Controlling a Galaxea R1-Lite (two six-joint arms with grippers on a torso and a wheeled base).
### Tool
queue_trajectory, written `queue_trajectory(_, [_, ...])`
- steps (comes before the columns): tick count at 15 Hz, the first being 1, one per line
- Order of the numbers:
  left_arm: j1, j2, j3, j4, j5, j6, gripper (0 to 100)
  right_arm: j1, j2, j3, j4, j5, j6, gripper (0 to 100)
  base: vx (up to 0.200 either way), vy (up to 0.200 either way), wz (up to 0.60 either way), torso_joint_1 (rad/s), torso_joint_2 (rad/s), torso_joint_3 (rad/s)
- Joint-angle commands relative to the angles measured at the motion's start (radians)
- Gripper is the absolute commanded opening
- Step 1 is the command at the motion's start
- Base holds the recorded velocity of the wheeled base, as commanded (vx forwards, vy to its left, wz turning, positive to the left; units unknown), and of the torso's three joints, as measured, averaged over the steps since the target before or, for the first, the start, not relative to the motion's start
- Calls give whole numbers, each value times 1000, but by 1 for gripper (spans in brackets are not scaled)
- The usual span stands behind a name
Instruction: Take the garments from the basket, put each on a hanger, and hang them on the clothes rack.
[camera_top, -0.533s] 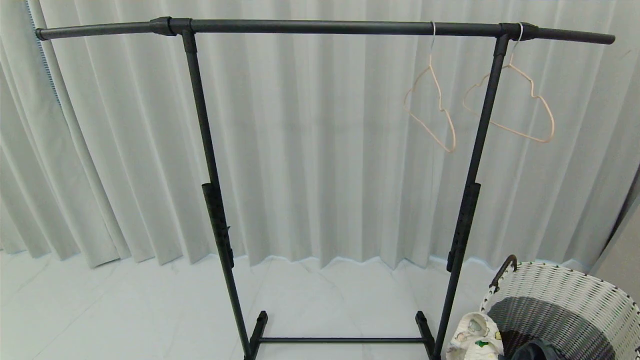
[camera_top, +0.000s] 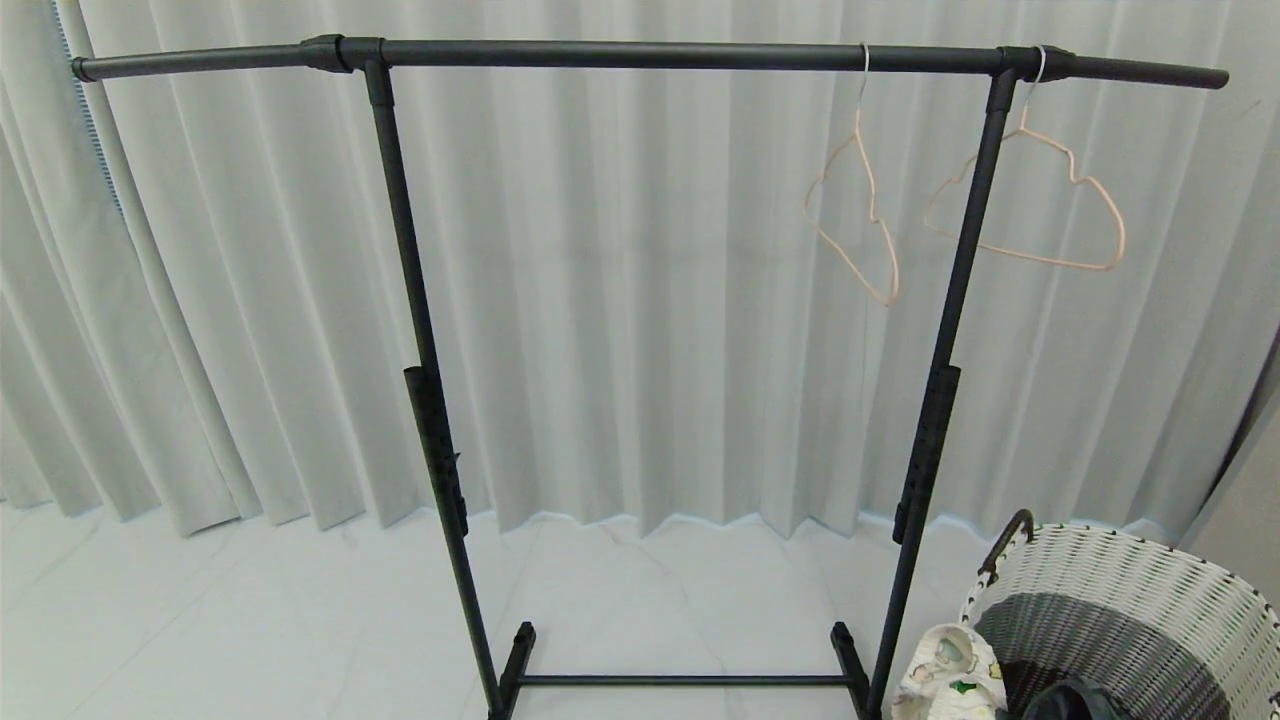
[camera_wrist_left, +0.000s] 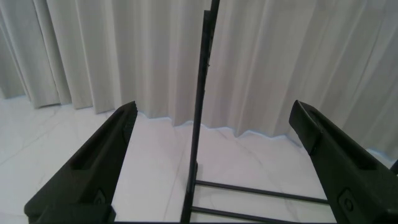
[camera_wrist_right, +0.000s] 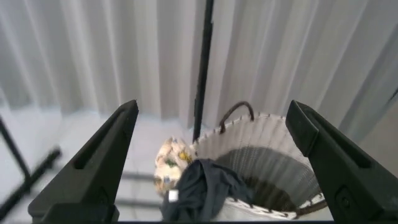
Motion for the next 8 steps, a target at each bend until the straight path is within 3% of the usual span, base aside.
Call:
queue_trajectory(1, [0, 0, 0, 0, 1, -1, 100, 10, 548, -168, 27, 9, -166, 100, 0, 0, 0, 0, 0, 0])
queue_trajectory(2, [0, 0, 0, 0, 1, 0, 100, -39, 687, -168, 22, 9, -255, 100, 0, 0, 0, 0, 0, 0])
queue_trajectory(5, [0, 0, 0, 0, 1, 5, 100, -177, 1034, -159, -56, 16, -661, 100, 0, 0, 0, 0, 0, 0])
queue_trajectory(8, [0, 0, 0, 0, 1, 0, 100, -174, 1253, -159, -90, 12, -721, 100, 0, 0, 0, 0, 0, 0])
